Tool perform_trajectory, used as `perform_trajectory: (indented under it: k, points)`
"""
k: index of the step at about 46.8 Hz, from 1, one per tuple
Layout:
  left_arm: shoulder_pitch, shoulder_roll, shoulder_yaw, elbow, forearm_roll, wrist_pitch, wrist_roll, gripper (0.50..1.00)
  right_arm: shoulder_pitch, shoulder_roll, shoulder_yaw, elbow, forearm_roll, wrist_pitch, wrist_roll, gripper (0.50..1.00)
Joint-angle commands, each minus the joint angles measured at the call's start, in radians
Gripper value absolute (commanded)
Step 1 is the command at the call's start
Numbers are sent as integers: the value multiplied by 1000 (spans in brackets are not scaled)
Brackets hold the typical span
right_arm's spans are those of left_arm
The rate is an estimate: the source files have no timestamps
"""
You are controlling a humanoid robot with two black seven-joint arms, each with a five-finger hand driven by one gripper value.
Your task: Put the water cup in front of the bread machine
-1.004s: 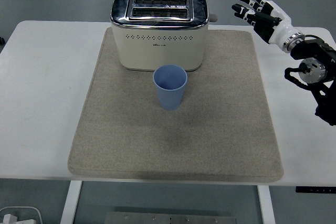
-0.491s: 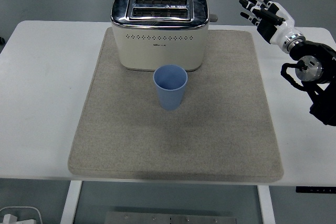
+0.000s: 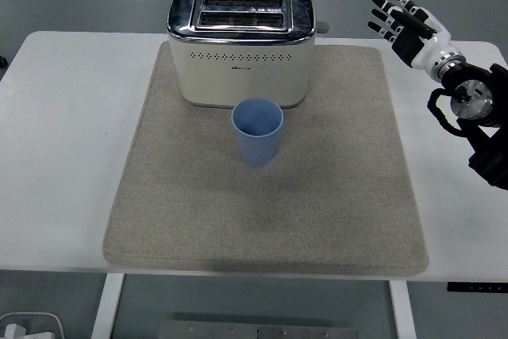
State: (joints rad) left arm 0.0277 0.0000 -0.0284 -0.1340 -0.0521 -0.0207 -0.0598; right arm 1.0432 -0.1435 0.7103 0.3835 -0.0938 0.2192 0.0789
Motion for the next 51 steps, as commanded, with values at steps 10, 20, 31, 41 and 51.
perform_trajectory:
  k: [10, 20, 31, 41, 51]
  points:
    - [0, 0, 1, -1, 1, 1, 0, 1000, 0, -4, 1, 0, 0, -21, 5, 928]
    - [0, 0, -1, -3, 0, 1, 0, 1000, 0, -1, 1, 0, 0, -21, 7, 928]
    - [-2, 0, -1, -1, -2, 1, 0, 1000, 0, 1, 1, 0, 0, -21, 7, 930]
    - [-2, 0, -1, -1, -2, 1, 0, 1000, 0, -4, 0, 0, -1, -21, 10, 930]
    - [-2, 0, -1, 1, -2, 1, 0, 1000, 1, -7, 1, 0, -1, -15, 38, 930]
